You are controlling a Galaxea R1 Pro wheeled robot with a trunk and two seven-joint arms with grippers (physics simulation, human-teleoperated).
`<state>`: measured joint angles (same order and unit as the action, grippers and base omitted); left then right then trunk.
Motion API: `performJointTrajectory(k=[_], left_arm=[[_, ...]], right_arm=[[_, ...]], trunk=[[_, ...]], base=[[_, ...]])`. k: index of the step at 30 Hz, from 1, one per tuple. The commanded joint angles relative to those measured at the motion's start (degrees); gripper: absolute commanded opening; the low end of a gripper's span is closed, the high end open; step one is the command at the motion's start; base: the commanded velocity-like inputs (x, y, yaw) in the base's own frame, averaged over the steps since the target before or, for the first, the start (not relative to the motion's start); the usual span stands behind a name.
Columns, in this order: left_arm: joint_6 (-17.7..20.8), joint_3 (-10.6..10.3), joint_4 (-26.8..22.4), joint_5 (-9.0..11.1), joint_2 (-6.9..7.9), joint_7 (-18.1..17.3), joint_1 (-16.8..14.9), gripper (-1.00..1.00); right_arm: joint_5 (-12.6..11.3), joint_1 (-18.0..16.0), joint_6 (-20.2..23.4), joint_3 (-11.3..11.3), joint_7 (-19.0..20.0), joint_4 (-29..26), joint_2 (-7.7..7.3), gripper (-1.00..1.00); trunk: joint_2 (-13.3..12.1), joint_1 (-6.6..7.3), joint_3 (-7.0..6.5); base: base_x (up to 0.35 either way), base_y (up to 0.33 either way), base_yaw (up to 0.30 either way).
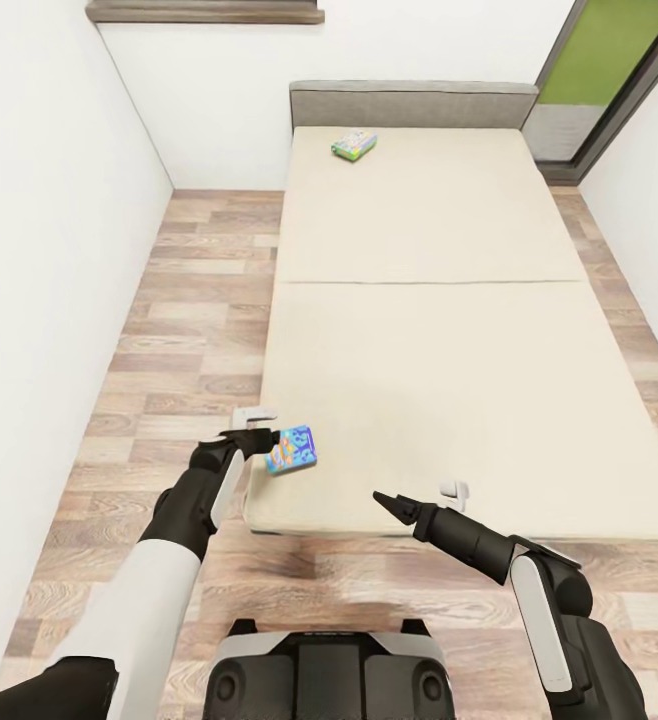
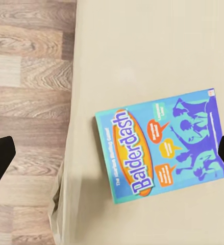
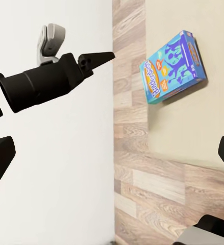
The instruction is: Put all the toys in the child's room - the three board games (two on the bed and one on the table), the two jigsaw puzzles on the table, and the tennis ball on the table - inside the toy box on the table in the child's room.
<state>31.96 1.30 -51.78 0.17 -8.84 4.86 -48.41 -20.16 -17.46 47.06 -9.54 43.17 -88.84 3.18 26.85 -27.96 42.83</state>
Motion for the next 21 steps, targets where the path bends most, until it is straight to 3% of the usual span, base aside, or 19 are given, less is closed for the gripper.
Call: performJointTrajectory(k=[1,16,21], left_arm=[[0.3,0.1,-0.1,0.1,-0.09,0.1,0.0,1.00],[1.5,0.2,-0.2,0.1,-0.47,0.5,-0.2,1.00],[4.1,0.2,-0.2,0.2,-0.60,0.6,-1.7,1.00]], right_arm=[[-0.1,0.0,0.3,-0.2,0.1,0.0,0.03,1.00],[-0.2,0.0,0.3,-0.2,-0.3,0.2,0.01,1.00],[-0.1,0.0,0.3,-0.2,-0.3,0.2,-0.04,1.00]], trunk=[[0.1,-0.02,0.15],[0.1,-0.02,1.57],[0.1,-0.02,2.04]], base=[[0.000,0.000,0.000],[0.000,0.000,0.000],[0.000,0.000,0.000]])
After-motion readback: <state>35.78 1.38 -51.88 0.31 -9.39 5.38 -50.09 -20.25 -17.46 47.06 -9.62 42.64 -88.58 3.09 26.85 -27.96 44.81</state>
